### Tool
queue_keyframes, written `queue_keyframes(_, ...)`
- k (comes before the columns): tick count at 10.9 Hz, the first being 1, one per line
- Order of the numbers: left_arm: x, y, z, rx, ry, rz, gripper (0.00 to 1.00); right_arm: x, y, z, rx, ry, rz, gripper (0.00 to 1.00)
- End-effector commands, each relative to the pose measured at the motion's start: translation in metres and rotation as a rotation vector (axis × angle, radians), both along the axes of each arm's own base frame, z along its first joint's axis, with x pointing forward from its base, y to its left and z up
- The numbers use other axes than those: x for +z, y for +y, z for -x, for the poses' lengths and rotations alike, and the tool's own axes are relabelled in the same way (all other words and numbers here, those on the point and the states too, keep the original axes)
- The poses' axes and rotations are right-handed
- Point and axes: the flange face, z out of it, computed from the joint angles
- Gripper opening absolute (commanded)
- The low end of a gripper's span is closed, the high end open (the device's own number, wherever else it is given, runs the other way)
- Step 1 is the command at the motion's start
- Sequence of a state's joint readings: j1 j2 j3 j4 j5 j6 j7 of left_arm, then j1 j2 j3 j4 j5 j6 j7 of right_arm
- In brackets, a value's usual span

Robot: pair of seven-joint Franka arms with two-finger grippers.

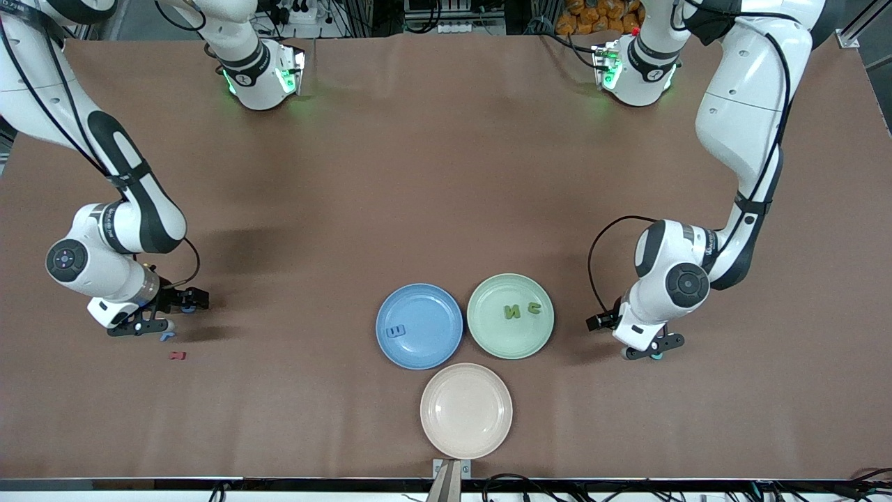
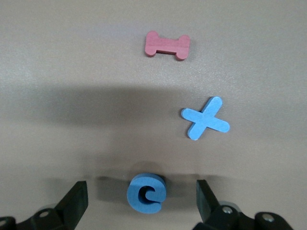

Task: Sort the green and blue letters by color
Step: 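Grasp the blue c with the right gripper while the left gripper grasps green p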

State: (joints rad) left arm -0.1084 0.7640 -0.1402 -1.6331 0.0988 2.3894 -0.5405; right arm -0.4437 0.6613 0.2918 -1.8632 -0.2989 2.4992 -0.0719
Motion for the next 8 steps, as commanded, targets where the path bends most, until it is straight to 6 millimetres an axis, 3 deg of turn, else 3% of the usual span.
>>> queue_keyframes(1, 0.007, 0.019, 0.000, -0.019, -0.015, -0.014, 0.66, 0.004, -0.002, 0.005, -0.018, -0.006, -0.014, 0.61)
queue_keyframes(2, 0.008, 0.020, 0.002, -0.021, -0.018, -0.015, 0.54, 0.002, -0.003, 0.008, -0.018, -0.003, -0.015, 0.17)
queue_keyframes(3, 0.009, 0.019, 0.003, -0.022, -0.028, -0.012, 0.43, 0.002, -0.007, 0.009, -0.026, -0.010, -0.016, 0.01)
queue_keyframes(6, 0.003, 0.012, 0.006, -0.014, -0.039, -0.004, 0.20, -0.001, -0.007, 0.011, -0.016, -0.011, -0.017, 0.00)
queue_keyframes(8, 0.007, 0.010, 0.004, -0.022, -0.046, -0.001, 0.18, 0.002, -0.003, 0.009, -0.009, -0.014, -0.016, 0.00)
